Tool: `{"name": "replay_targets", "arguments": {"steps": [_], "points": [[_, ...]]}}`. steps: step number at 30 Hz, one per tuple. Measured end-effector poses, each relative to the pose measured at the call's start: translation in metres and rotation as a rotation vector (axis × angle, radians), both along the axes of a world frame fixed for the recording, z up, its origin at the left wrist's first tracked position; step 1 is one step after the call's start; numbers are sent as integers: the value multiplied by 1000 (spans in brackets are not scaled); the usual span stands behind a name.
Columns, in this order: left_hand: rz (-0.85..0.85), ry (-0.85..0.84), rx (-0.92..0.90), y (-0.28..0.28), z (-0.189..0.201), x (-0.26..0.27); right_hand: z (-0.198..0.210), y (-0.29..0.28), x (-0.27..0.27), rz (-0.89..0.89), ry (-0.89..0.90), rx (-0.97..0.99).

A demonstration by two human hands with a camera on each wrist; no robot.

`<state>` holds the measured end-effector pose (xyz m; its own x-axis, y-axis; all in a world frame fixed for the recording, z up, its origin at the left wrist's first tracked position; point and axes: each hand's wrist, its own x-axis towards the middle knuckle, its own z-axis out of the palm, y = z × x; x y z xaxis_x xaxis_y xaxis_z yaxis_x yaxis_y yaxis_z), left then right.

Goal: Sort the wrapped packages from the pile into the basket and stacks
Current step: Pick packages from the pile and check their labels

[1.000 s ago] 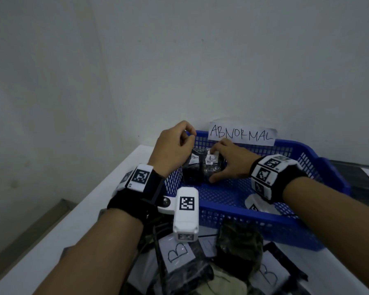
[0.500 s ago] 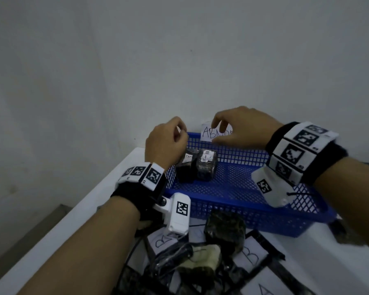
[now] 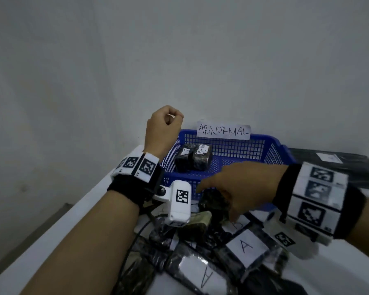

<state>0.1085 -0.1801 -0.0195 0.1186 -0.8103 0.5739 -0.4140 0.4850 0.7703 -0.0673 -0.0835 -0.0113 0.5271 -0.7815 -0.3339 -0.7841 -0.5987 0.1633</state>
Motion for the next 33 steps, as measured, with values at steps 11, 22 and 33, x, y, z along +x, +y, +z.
{"name": "replay_targets", "arguments": {"steps": [11, 22, 33], "points": [[-411, 180, 304, 55, 6, -2, 1, 13, -38, -109, -815, -18], [-578, 177, 302, 69, -5, -25, -18, 10, -39, -339, -1747, 135], [-486, -81, 103, 69, -13, -52, -30, 2, -56, -420, -1668, -153]]}}
